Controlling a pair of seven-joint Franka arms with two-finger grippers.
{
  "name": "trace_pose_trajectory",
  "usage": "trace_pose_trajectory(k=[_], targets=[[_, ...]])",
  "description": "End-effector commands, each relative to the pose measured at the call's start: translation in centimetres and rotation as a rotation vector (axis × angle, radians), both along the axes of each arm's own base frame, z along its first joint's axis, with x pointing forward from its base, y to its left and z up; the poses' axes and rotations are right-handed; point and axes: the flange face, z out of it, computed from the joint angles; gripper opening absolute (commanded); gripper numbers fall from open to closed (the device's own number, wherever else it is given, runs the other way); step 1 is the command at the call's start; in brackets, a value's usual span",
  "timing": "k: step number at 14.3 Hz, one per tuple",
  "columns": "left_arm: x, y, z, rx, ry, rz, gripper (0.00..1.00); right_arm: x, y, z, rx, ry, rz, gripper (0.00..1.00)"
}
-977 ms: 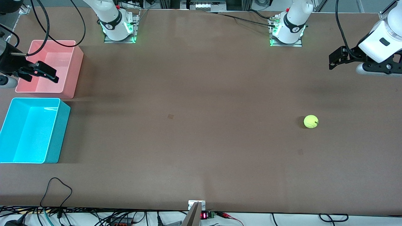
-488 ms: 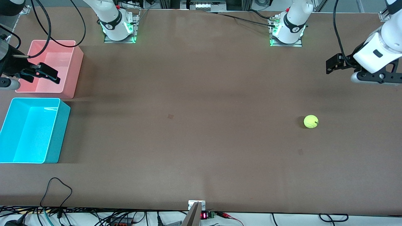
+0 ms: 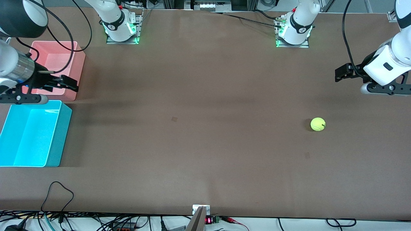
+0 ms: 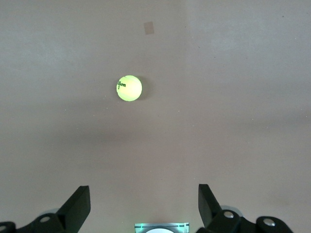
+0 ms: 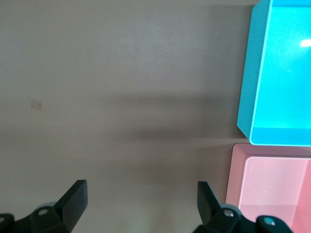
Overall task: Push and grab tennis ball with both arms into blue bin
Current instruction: 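Move the left gripper toward the tennis ball while the right gripper nears the bins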
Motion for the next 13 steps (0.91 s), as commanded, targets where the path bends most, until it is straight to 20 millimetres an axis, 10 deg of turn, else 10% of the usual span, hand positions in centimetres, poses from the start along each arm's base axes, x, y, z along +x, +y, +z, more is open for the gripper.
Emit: trace_pose_trajectory(k=[1,5,13], targets=[[0.2,0.1,0.6,-0.015,0.01,0.002,0.26,-0.3,0.2,-0.1,-0.002,0.014,-0.001,1.0],[-0.5,0.0,0.2,-0.012,0.063,-0.008,0.01,-0.5,0.3,-1.4,-0.007,0.066,-0.001,1.0],[-0.8,1.2,-4.6,-0.079,0.309,-0.449,0.0,-1.2,0.6,-5.1,-0.019,0.148,0.001,1.0]])
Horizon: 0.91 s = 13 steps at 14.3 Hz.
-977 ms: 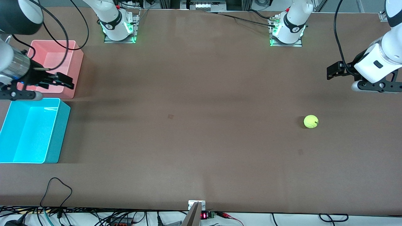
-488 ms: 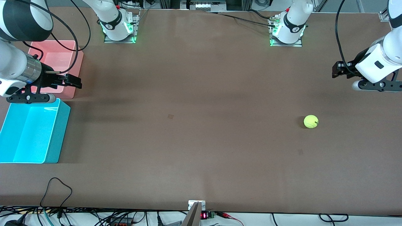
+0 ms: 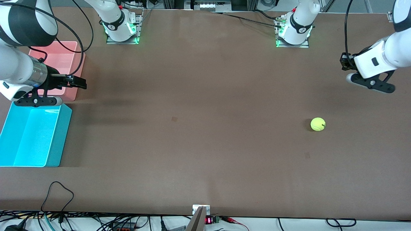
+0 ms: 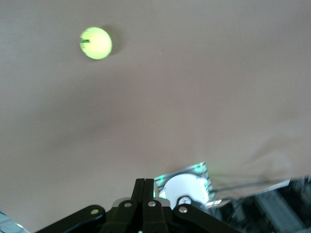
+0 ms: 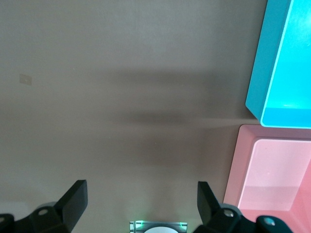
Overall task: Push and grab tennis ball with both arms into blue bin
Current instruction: 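Lower the left gripper to the table beside the tennis ball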
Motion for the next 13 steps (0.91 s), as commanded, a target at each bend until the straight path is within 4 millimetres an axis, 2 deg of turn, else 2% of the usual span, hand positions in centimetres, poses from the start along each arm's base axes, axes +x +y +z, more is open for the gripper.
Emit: trace_pose_trajectory(k=[1,2,3,5,9,13], targets=[[1.6,1.4,-2.8,-0.003,0.064,-0.156,0.0,-0.6,0.2,-1.8,-0.011,0.014,-0.007,1.0],[2.2,1.7,-3.9,-0.004,0.058,-0.213,0.0,-0.7,0.2,-2.1,-0.011,0.02,-0.005,1.0],[3.1,2.4,-5.8,0.0,0.047,-0.276,0.0,-0.9,0.3,-2.2,-0.012,0.025,-0.004,1.0],[4.5,4.9,-8.5,-0.002,-0.023,-0.437,0.0,-1.2,0.3,-2.8,-0.013,0.037,-0.004,1.0],[4.8,9.5,-15.1,-0.082,-0.101,-0.778,0.0,-2.5,0.1,-4.0,-0.013,0.03,-0.005,1.0],[4.5,10.9,-22.1,-0.153,-0.138,-1.029,0.0,-3.3,0.1,-4.6,-0.012,0.008,0.001,1.0]])
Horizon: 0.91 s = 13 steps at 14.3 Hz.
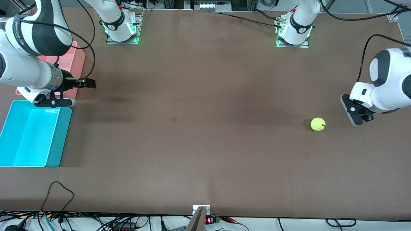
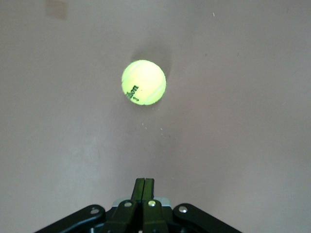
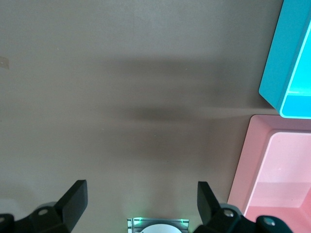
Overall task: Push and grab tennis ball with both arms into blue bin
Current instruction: 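Push the tennis ball with the left gripper toward the right gripper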
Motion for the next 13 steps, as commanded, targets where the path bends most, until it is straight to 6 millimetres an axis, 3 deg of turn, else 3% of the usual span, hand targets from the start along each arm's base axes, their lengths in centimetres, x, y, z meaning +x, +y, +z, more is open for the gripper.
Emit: trace_pose_trajectory(k=[1,4,7,9,13], targets=[[0.0,0.9,-3.9,-0.022,-0.01,-0.151,0.0,-1.1,0.0,0.4,-0.003,-0.057,0.007,1.0],[0.8,2.1,-8.3,-0.043,-0.042,-0.176,0.0,-1.1,0.0,-0.2,-0.001,-0.089,0.007,1.0],[0.4,4.4,-11.7,-0.063,-0.08,-0.204,0.0,-3.1,-0.3,-1.4,0.002,-0.157,0.003,1.0],[0.1,4.7,-13.3,-0.07,-0.104,-0.205,0.0,-3.5,-0.2,-1.7,0.003,-0.166,0.007,1.0],[-0.1,3.8,-14.3,-0.082,-0.093,-0.206,0.0,-3.2,-0.1,-2.8,0.003,-0.16,0.008,1.0]])
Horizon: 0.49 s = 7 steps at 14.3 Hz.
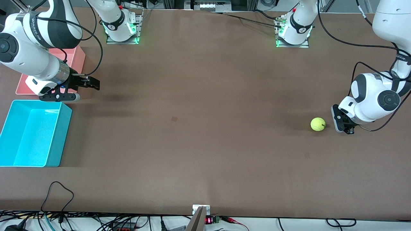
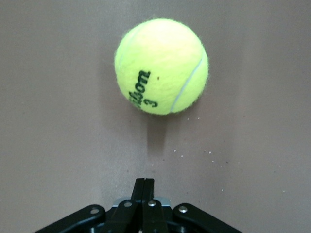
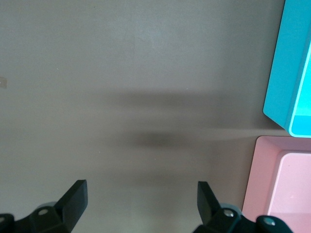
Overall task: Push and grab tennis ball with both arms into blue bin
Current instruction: 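Push the tennis ball with the left gripper toward the right gripper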
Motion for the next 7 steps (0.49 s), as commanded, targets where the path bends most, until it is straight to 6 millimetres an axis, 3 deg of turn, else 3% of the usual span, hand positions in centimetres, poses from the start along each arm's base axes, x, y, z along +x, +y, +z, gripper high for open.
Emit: trace_pose_trajectory(k=[1,4,6,7], targets=[[-0.1,-1.4,-0.9,-0.007,0.006,-0.03,0.0,-0.4,0.4,-0.2,-0.005,-0.015,0.014,1.0],[0.5,-7.7,-1.9,-0.069,0.011,-0.027,0.0,-0.5,0.7,-0.1,-0.005,-0.012,0.021,1.0],[0.7,-14.8,-2.3,-0.121,0.01,0.059,0.01,-0.3,0.8,-0.4,-0.005,-0.015,0.021,1.0],[0.8,-17.7,-1.5,-0.144,0.0,0.078,0.01,0.1,1.0,-1.0,-0.004,-0.02,0.022,1.0]])
